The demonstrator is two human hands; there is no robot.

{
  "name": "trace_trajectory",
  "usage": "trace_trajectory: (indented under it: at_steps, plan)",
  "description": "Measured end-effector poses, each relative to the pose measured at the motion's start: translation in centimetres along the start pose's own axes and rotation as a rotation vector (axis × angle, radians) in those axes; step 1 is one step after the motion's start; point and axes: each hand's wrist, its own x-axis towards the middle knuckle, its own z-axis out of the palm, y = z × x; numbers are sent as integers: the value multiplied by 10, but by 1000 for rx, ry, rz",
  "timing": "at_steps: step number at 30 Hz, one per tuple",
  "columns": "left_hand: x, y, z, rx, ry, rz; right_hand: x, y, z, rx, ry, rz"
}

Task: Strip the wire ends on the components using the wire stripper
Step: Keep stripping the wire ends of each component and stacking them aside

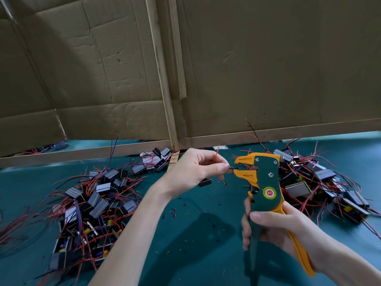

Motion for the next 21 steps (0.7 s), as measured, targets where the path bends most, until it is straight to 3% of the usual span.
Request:
trace_trajectory:
  at_steps: [9, 16, 21]
  plan:
    - [-1, 2, 0, 13, -37, 17, -4, 4, 1, -67, 44, 28]
    - [4, -9, 5, -20, -51, -19, -6, 11, 18, -229, 339, -29]
    - [9, -30, 20, -78, 42, -60, 1, 8, 12, 152, 155, 26]
